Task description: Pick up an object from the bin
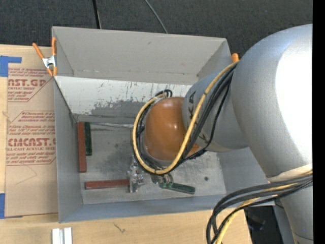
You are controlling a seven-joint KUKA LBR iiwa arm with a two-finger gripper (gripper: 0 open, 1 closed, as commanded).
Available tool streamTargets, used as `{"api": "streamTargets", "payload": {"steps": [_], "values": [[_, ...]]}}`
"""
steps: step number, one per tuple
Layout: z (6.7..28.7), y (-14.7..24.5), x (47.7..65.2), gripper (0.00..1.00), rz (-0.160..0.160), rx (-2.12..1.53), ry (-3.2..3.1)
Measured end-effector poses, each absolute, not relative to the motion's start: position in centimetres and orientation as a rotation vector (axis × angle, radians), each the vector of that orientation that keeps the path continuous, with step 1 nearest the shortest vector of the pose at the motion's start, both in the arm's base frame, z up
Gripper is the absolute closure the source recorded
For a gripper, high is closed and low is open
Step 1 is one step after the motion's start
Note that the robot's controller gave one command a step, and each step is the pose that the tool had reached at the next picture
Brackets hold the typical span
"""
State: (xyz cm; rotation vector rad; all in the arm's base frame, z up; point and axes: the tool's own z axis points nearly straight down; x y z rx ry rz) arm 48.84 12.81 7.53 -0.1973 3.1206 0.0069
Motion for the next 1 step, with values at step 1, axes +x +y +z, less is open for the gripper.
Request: {"api": "streamTargets", "payload": {"steps": [1], "values": [[7.53,12.81,48.84,1.00,0.007,-0.197,3.121]]}}
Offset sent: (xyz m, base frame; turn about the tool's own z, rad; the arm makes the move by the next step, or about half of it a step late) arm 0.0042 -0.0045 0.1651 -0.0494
